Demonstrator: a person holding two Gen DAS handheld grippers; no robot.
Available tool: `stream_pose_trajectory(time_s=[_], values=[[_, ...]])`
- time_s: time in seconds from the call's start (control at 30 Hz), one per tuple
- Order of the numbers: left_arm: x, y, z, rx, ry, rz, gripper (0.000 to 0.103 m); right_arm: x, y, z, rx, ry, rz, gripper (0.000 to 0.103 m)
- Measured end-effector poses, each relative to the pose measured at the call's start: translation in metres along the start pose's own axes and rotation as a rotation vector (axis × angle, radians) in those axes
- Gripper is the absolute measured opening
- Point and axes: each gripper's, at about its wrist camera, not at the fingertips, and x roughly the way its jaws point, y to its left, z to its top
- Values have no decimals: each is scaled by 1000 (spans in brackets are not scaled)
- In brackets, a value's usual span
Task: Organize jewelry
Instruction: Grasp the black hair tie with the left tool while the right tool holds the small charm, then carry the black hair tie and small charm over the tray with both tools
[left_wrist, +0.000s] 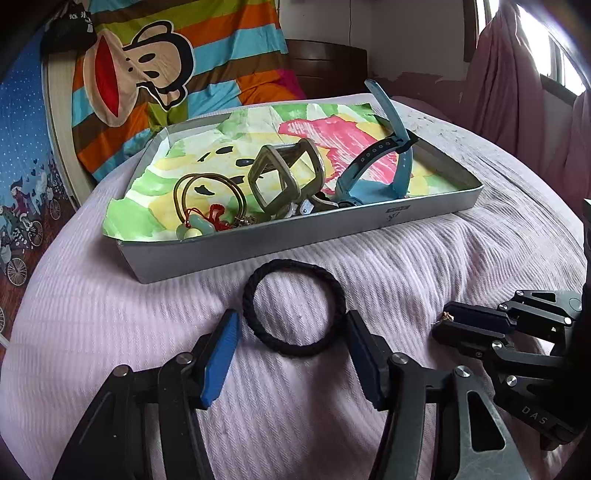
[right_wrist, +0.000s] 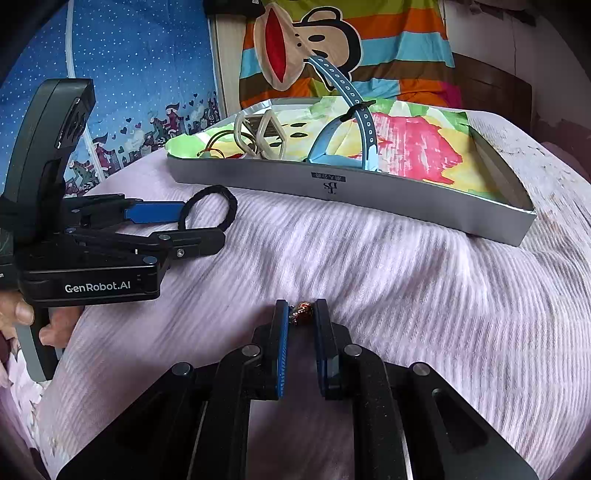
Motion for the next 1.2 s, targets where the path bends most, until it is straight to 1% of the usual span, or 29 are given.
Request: stream_pose_trajectory(time_s=[0.03,0.1,0.13,0.2,0.3,0.33,0.37,0.5,0.6,0.77,0.87,1.03,1.2], values=[[-1,-1,-1,4,-3,3,47,1,0,0,1,0,1,12],[-2,-2,-2,8,-11,7,36,2,0,0,1,0,3,12],[-2,-3,-2,11,-14,10,34,2,0,0,1,1,4,12],[-4,-5,-4,18,-22,13,23,2,0,-1,2,0,6,12],[-6,-8,-9,29,-34,14,13,2,0,-2,4,1,8,12],[-7,-9,-10,32,-37,16,11,2,-1,-2,5,1,9,12],[-8,-11,-12,34,-39,14,6,3,-1,-3,5,0,10,12],[-15,-11,-16,32,-65,9,6,1,0,-4,2,-12,11,12],[-23,-10,-19,22,-94,-9,6,-2,0,-5,0,-24,15,12],[-37,-11,-23,17,-135,-28,6,-8,-1,-7,1,-61,32,12],[-43,-17,-18,40,-145,-28,6,-13,-1,-7,1,-80,36,12],[-55,-33,-5,89,-188,-42,6,-19,-8,-1,31,-117,52,12],[-57,-40,18,94,-219,-44,6,-31,-21,13,69,-194,45,12]])
